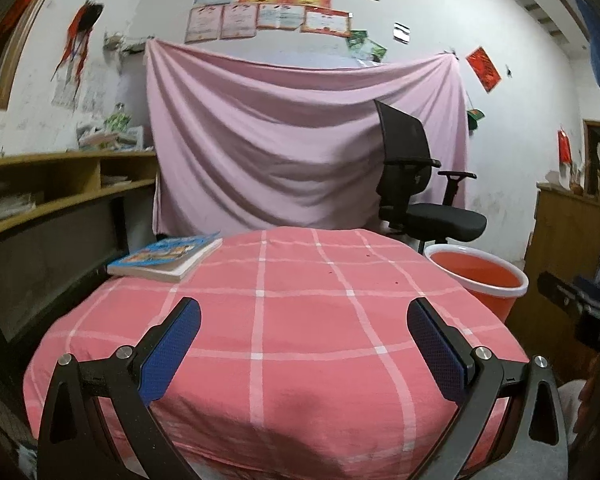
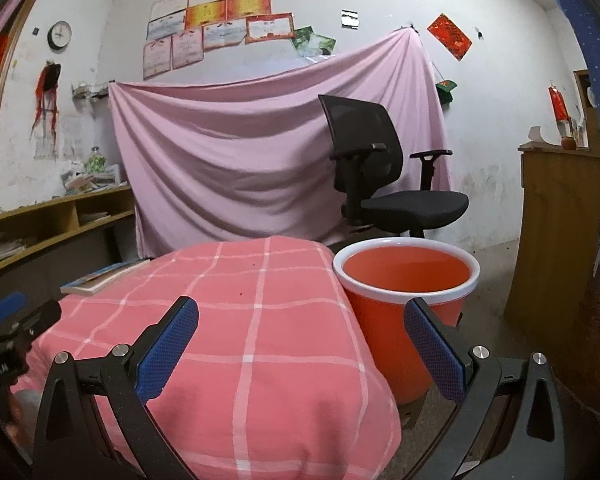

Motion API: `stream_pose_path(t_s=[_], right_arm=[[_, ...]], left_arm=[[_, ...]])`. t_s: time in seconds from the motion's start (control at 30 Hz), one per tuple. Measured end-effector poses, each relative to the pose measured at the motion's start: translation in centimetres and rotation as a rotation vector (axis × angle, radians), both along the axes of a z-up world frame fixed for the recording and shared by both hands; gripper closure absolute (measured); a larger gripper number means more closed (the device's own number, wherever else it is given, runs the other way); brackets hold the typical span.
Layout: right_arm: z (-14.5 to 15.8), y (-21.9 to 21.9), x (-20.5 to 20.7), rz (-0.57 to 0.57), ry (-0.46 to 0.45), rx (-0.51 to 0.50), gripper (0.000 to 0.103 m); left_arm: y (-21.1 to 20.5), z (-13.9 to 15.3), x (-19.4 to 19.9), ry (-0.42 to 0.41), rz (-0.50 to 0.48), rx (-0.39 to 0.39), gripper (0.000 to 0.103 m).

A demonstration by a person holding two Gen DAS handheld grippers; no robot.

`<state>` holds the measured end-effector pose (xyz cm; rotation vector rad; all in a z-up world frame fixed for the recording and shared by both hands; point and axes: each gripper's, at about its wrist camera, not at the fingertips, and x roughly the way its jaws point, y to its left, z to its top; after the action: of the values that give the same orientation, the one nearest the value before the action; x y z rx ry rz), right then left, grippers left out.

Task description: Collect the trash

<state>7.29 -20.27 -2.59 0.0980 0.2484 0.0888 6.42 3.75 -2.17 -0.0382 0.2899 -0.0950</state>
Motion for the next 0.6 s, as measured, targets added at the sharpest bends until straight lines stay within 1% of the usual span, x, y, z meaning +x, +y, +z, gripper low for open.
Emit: stream_pose_path(t_s=[0.1, 0.27, 0.6], right_arm=[[-0.06, 0.30, -0.12, 0.012, -0.002, -0.012, 0.000], [-0.10, 0.30, -0.20, 0.012, -0.002, -0.011, 0.000], [0.05, 0.24, -0.25, 0.014, 0.000, -0.009, 0.000]], left_arm=[[0.25, 0.07, -0.22, 0.002, 0.004, -0.018, 0.002], [0.13, 0.17, -0.50, 0.001, -0.002, -0.007, 0.002], [0.57, 0.33, -0.37, 0.002, 0.000, -0.014, 0.002]])
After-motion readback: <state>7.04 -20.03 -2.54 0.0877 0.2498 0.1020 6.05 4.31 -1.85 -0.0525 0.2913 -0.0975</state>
